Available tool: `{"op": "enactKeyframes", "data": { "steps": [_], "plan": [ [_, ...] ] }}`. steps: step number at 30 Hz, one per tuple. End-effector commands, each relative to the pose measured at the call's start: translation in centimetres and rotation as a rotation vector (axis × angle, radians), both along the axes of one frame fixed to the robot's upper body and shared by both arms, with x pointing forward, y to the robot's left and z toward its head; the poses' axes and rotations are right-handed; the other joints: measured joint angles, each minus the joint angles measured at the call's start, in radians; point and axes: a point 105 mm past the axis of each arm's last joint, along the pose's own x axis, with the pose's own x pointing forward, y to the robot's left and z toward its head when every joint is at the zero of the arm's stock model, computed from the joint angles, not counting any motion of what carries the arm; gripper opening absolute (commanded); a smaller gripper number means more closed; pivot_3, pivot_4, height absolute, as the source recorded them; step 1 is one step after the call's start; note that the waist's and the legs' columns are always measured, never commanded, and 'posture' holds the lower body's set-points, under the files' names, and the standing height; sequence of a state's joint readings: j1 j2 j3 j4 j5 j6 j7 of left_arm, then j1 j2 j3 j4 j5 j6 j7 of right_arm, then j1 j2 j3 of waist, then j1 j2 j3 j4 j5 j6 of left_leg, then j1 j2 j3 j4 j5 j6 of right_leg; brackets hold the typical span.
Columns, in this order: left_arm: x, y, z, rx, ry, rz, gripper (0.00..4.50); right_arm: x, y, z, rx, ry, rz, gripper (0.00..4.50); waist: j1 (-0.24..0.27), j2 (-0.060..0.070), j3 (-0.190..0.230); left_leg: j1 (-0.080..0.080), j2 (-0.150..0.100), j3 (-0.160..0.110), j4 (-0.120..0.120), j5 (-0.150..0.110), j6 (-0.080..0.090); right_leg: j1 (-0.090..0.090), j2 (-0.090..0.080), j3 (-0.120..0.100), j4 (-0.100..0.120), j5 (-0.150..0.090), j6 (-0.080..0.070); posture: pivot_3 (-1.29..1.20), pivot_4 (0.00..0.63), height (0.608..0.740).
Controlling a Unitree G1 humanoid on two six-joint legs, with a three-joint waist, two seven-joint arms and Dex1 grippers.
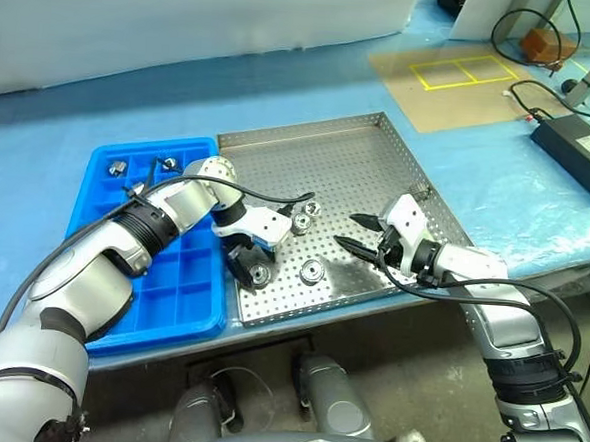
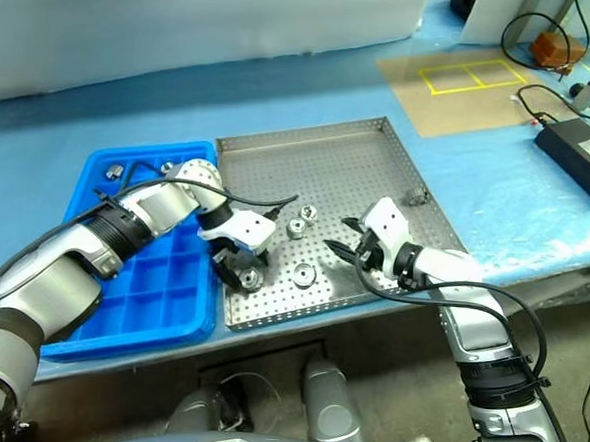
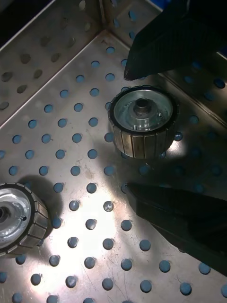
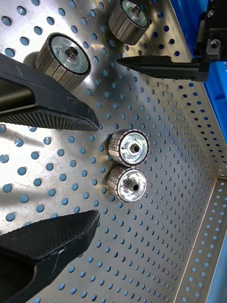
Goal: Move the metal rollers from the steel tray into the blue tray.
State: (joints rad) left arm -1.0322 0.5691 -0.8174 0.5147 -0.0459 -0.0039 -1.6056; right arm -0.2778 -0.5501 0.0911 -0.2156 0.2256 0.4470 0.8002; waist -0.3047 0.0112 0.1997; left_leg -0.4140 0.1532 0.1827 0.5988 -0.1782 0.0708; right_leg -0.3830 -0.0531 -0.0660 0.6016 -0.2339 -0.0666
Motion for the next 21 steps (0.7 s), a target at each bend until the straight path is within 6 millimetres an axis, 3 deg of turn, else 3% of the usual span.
{"op": "enactKeyframes", "data": {
  "steps": [1,4,6,9,10,17,21],
  "plan": [
    [-0.1,0.8,0.0,0.029,-0.007,-0.013,3.66,-0.1,0.4,1.0,0.009,-0.045,0.018,2.69,-0.009,0.000,0.000,0.000,0.000,0.000,0.000,0.000,0.000,0.000,0.000,0.000,0.000,0.000,0.000,-0.78,0.150,0.740],
    [-0.2,0.8,-0.1,0.028,-0.001,-0.015,3.49,0.0,0.5,1.0,0.007,-0.050,0.014,2.69,-0.017,0.000,0.000,0.000,0.000,0.000,0.000,0.000,0.000,0.000,0.000,0.000,0.000,0.000,0.000,-0.77,0.150,0.740],
    [-0.3,0.9,-0.2,0.033,-0.003,-0.017,3.06,0.2,0.5,1.1,0.007,-0.054,0.012,2.69,-0.017,0.000,0.000,0.000,0.000,0.000,0.000,0.000,0.000,0.000,0.000,0.000,0.000,0.000,0.000,-0.77,0.150,0.740],
    [0.0,0.6,-0.2,0.026,-0.008,0.004,2.05,0.3,0.5,1.1,0.004,-0.057,0.013,2.69,-0.016,0.000,0.000,0.000,0.000,-0.001,0.000,0.000,0.000,0.001,0.000,-0.001,0.000,0.000,0.000,-0.76,0.150,0.740],
    [-0.1,0.7,-0.2,0.027,-0.007,-0.003,1.95,0.3,0.5,1.0,0.003,-0.057,0.013,2.69,-0.015,0.000,0.000,0.001,-0.001,-0.001,0.000,0.000,0.000,0.002,0.000,-0.001,0.000,0.000,0.000,-0.76,0.150,0.740],
    [-0.3,0.1,0.0,-0.021,0.009,0.015,1.89,0.3,0.6,0.9,0.002,-0.058,0.016,2.69,-0.014,0.000,0.000,0.005,-0.001,-0.003,0.000,0.000,0.000,0.009,0.000,-0.003,-0.003,0.000,0.000,-0.76,0.150,0.740],
    [0.2,-1.8,1.5,-0.161,0.008,0.067,1.89,0.4,0.7,0.9,0.003,-0.059,0.019,2.69,-0.012,0.000,0.000,0.008,-0.001,-0.003,0.000,0.000,0.000,0.014,0.000,-0.004,-0.005,0.000,0.000,-0.75,0.150,0.740]
  ]
}}
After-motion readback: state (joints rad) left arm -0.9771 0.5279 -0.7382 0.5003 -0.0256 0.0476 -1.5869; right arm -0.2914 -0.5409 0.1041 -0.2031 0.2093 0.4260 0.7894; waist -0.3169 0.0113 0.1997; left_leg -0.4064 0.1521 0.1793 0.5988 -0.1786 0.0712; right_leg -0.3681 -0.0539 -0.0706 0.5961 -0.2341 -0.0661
